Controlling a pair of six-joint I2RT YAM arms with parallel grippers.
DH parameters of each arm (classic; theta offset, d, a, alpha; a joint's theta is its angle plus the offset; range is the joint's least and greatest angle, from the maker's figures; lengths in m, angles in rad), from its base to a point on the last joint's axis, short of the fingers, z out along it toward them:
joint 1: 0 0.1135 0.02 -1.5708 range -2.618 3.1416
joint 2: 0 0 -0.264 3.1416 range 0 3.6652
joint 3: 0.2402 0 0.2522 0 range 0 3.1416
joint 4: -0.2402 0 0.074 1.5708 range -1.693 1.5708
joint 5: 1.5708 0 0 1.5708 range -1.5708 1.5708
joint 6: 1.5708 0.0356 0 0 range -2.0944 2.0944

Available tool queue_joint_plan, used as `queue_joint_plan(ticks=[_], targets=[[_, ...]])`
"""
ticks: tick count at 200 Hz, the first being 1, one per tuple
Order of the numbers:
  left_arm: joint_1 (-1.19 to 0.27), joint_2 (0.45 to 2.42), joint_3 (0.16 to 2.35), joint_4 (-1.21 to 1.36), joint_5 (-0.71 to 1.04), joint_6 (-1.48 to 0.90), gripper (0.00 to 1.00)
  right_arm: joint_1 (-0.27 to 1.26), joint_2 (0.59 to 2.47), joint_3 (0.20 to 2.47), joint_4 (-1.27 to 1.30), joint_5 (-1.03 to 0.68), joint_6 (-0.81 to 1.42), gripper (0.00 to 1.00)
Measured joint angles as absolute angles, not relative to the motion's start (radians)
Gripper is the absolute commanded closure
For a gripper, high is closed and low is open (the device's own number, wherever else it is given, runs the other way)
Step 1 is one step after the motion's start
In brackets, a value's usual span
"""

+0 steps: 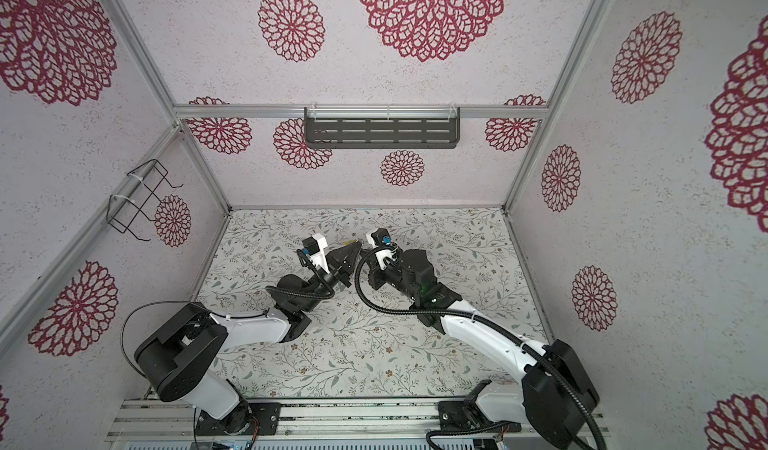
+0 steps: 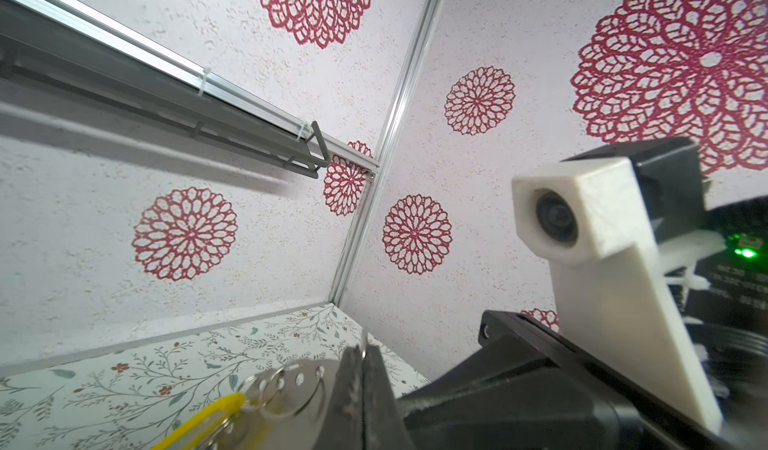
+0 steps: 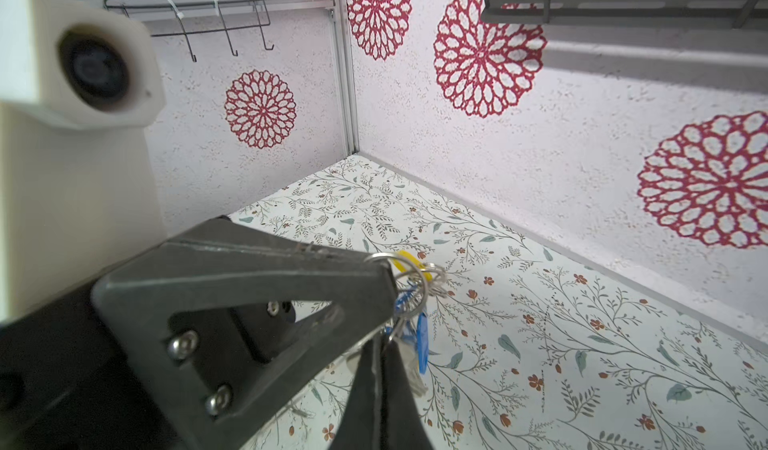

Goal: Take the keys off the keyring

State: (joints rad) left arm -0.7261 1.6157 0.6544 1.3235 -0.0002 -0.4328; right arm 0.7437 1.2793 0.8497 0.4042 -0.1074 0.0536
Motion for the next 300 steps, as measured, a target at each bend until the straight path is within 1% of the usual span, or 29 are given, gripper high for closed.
queue_joint_plan(ticks=[52, 83, 108, 129, 176, 197, 216, 233, 242, 257, 269, 281, 300], targets=[[-0.778, 1.616, 0.654, 1.323, -0.199, -0.381, 1.00, 0.787, 1.327, 0.882, 0.408, -0.033, 0.073, 1.00], [-0.786, 1.605, 0.661, 1.359, -0.302, -0.362, 1.00, 0.862, 1.353, 0.885, 0.278, -0.017, 0.107, 1.00], [-0.788, 1.580, 0.660, 1.364, -0.356, -0.349, 1.00, 0.879, 1.357, 0.885, 0.198, 0.028, 0.135, 1.00], [-0.788, 1.556, 0.655, 1.370, -0.354, -0.336, 1.00, 0.878, 1.336, 0.879, 0.181, 0.082, 0.152, 1.00], [-0.786, 1.516, 0.602, 1.362, -0.284, -0.317, 1.00, 0.847, 1.174, 0.823, 0.170, 0.181, 0.165, 1.00], [-0.780, 1.479, 0.593, 1.301, -0.252, -0.300, 1.00, 0.787, 1.119, 0.804, 0.158, 0.199, 0.186, 1.00], [-0.773, 1.427, 0.600, 1.199, -0.212, -0.279, 1.00, 0.684, 1.102, 0.783, 0.141, 0.206, 0.232, 1.00], [-0.768, 1.384, 0.634, 1.063, -0.165, -0.257, 1.00, 0.563, 1.127, 0.774, 0.102, 0.214, 0.303, 0.73], [-0.767, 1.367, 0.657, 0.994, -0.142, -0.247, 1.00, 0.497, 1.164, 0.777, 0.080, 0.216, 0.327, 0.66], [-0.764, 1.345, 0.680, 0.902, -0.114, -0.231, 1.00, 0.419, 1.253, 0.802, 0.036, 0.216, 0.358, 0.59], [-0.760, 1.325, 0.682, 0.846, -0.101, -0.223, 1.00, 0.376, 1.355, 0.847, 0.001, 0.209, 0.370, 0.55], [-0.753, 1.309, 0.679, 0.806, -0.090, -0.217, 1.00, 0.357, 1.458, 0.908, -0.037, 0.202, 0.371, 0.52], [-0.742, 1.284, 0.668, 0.765, -0.082, -0.216, 1.00, 0.352, 1.626, 1.045, -0.108, 0.194, 0.362, 0.49]])
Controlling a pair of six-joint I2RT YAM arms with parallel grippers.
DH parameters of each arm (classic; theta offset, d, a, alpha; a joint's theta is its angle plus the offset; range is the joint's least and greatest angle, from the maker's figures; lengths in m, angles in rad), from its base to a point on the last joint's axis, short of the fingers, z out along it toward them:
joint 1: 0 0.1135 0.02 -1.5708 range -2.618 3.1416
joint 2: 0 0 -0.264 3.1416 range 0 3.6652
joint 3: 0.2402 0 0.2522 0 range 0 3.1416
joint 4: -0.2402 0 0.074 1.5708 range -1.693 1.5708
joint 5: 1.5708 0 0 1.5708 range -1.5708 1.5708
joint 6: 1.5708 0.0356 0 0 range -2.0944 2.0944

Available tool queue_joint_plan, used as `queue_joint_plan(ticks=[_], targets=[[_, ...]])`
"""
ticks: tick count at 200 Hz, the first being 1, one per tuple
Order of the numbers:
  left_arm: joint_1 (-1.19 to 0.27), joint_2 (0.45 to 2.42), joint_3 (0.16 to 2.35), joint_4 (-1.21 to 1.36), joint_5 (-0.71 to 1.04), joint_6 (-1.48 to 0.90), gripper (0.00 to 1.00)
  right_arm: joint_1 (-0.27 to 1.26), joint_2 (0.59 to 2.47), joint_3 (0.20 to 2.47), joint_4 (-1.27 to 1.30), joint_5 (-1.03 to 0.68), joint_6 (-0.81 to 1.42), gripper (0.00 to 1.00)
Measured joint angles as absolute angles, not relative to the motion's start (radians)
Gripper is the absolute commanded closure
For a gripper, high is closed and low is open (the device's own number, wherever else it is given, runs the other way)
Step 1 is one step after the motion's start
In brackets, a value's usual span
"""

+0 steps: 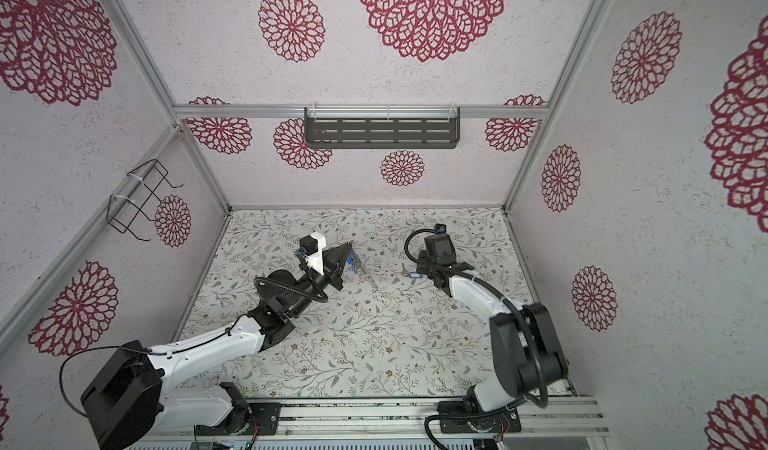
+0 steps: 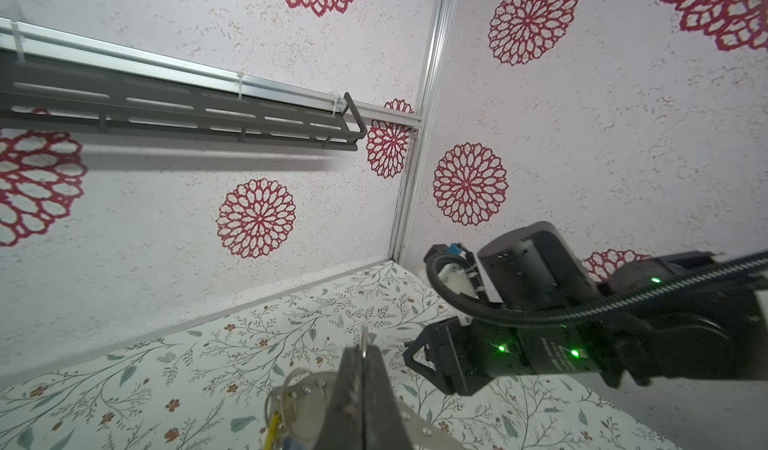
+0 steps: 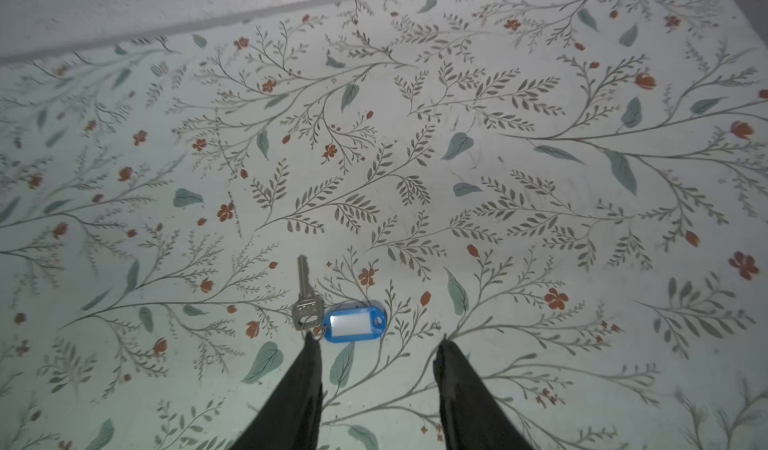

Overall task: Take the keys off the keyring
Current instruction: 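Carry the blue-tagged key away with the right gripper and lower it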

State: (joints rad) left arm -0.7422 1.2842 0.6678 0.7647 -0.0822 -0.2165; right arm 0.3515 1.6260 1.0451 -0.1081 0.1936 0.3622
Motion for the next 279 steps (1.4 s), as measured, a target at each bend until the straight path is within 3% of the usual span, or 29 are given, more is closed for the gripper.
queue_joint_plan(ticks=[39, 98, 198, 279], targets=[[-0.738, 1.242, 0.640, 0.727, -0.072, -0.217, 1.00, 0.355, 1.887, 1.304, -0.244, 0.171, 0.350, 0.48], [-0.736, 1.237, 0.606, 0.722, -0.068, -0.231, 1.00, 0.372, 2.014, 1.372, -0.301, 0.067, 0.353, 0.50], [-0.726, 1.264, 0.606, 0.748, -0.049, -0.240, 1.00, 0.412, 1.912, 1.186, -0.273, 0.101, 0.343, 0.63], [-0.720, 1.270, 0.600, 0.770, -0.035, -0.247, 1.00, 0.507, 1.872, 1.139, -0.276, 0.092, 0.360, 0.61]])
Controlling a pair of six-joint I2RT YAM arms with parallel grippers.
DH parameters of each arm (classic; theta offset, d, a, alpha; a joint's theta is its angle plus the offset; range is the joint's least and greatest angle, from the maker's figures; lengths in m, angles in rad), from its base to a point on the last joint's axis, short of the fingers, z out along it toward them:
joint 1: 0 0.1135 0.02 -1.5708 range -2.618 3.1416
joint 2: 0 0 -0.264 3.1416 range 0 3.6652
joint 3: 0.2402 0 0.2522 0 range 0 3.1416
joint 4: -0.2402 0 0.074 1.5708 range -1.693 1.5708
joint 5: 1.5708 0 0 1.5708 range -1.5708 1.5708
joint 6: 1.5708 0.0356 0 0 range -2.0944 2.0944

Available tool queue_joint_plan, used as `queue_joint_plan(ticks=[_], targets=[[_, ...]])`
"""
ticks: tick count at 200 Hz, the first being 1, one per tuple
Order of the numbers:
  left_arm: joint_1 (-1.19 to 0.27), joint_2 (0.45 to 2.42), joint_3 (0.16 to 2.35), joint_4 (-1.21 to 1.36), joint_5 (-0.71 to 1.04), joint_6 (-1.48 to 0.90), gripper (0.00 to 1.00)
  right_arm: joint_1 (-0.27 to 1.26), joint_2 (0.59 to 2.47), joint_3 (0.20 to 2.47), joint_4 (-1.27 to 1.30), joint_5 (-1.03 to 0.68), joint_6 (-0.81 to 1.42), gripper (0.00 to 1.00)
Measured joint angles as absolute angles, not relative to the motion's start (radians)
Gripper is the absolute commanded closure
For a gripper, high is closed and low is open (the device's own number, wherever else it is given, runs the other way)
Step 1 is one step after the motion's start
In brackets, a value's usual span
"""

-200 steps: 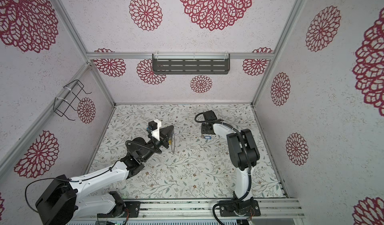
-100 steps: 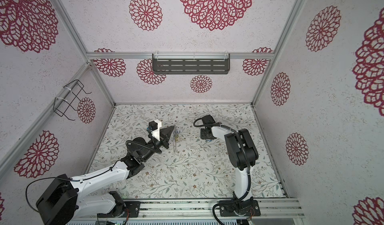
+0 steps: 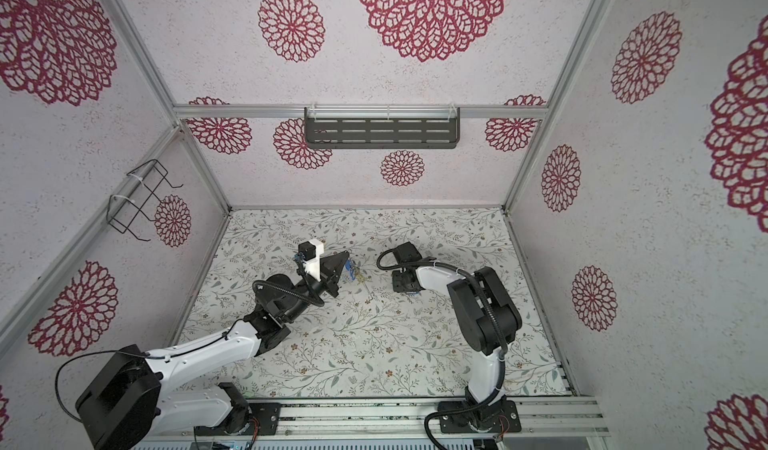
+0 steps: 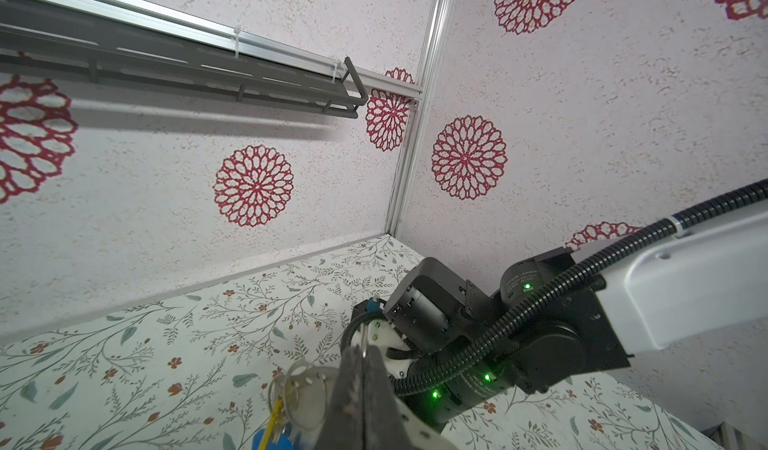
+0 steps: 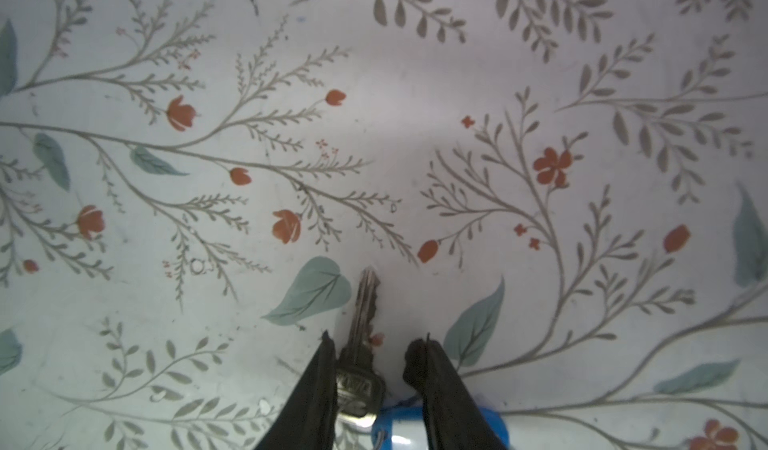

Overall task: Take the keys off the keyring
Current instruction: 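Carry the blue-tagged key away with the right gripper and lower it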

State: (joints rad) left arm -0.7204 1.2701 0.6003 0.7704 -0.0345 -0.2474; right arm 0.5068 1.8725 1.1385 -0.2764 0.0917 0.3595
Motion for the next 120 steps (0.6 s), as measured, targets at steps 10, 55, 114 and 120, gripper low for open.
queue_joint_plan(ticks=[10, 55, 114, 120], targets=[[-0.720, 1.270, 0.593, 0.774, -0.035, -0.248, 1.00, 0.512, 1.872, 1.139, -0.280, 0.092, 0.359, 0.58], [-0.712, 1.269, 0.575, 0.775, -0.035, -0.254, 1.00, 0.549, 1.866, 1.139, -0.314, 0.105, 0.341, 0.51], [-0.705, 1.251, 0.567, 0.785, -0.034, -0.255, 1.00, 0.569, 1.866, 1.142, -0.337, 0.143, 0.333, 0.71], [-0.704, 1.249, 0.566, 0.786, -0.034, -0.255, 1.00, 0.571, 1.866, 1.142, -0.339, 0.151, 0.336, 0.75]])
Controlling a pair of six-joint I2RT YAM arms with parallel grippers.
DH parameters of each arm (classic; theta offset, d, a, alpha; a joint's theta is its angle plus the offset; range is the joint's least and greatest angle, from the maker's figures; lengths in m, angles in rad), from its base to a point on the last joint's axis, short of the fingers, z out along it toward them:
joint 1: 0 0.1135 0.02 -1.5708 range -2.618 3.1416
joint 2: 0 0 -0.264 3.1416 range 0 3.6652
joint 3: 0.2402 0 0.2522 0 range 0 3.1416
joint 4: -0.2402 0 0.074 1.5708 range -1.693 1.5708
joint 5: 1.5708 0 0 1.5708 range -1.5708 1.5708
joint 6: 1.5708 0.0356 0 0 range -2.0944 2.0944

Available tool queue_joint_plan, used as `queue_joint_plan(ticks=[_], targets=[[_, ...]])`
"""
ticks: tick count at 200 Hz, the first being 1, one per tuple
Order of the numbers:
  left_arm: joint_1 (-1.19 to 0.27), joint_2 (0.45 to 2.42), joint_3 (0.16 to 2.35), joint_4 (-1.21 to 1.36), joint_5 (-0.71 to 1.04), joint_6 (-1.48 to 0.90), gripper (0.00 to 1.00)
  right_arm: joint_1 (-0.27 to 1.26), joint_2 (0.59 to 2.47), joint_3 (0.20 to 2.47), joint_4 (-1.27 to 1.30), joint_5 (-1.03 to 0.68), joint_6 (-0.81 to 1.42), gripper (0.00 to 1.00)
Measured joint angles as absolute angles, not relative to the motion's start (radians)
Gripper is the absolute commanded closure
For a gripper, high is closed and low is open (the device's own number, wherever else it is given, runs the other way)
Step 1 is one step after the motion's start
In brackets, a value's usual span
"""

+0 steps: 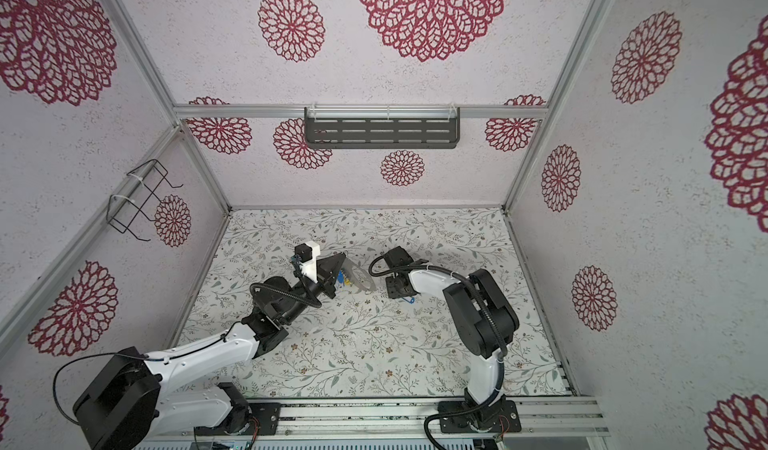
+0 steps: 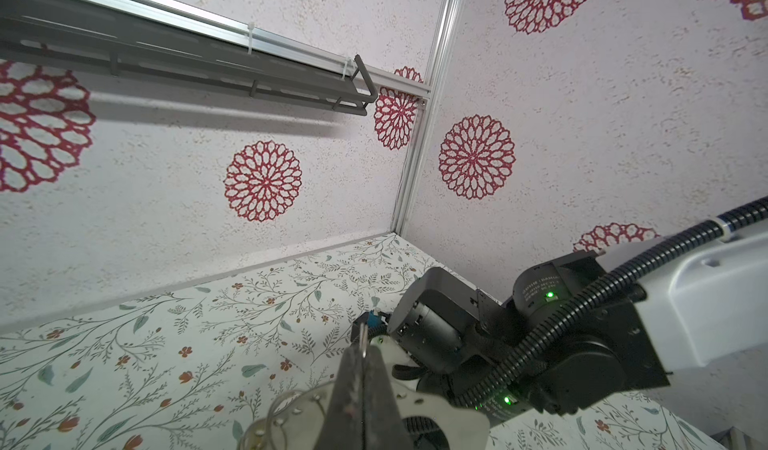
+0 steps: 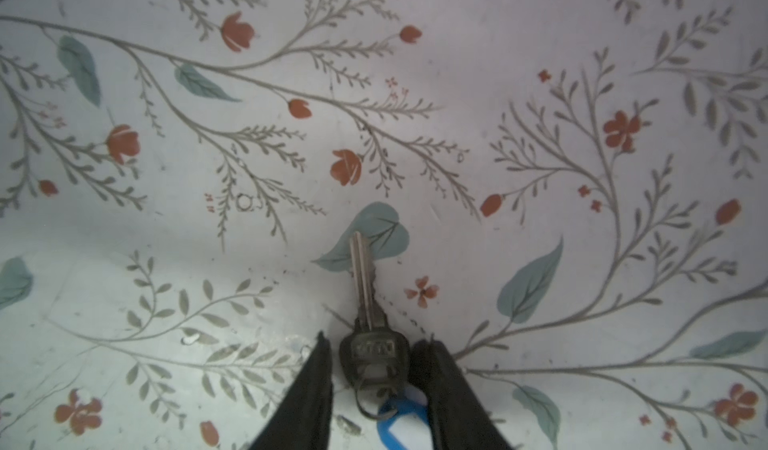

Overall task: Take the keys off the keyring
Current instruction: 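Carry the blue-tagged key away with the right gripper and lower it, then release the key with the right gripper while the left gripper lowers the plate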

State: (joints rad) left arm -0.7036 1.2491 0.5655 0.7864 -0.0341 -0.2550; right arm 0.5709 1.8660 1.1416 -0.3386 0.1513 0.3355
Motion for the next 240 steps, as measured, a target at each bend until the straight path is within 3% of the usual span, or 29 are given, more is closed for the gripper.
queue_joint_plan(ticks=[40, 85, 173, 185, 213, 240], targets=[[-0.697, 1.241, 0.564, 0.788, -0.033, -0.255, 1.00, 0.578, 1.863, 1.141, -0.346, 0.194, 0.347, 0.85], [-0.689, 1.230, 0.558, 0.787, -0.033, -0.255, 1.00, 0.547, 1.835, 1.102, -0.356, 0.234, 0.366, 0.85], [-0.677, 1.216, 0.556, 0.787, -0.011, -0.263, 1.00, 0.329, 1.739, 0.995, -0.419, 0.270, 0.377, 0.86], [-0.677, 1.216, 0.556, 0.787, -0.006, -0.266, 1.00, 0.321, 1.733, 0.994, -0.427, 0.269, 0.375, 0.80], [-0.673, 1.233, 0.563, 0.780, 0.015, -0.275, 1.00, 0.319, 1.699, 0.991, -0.440, 0.232, 0.364, 0.51], [-0.649, 1.316, 0.641, 0.754, 0.071, -0.287, 1.00, 0.320, 1.593, 0.970, -0.439, 0.170, 0.367, 0.44]])
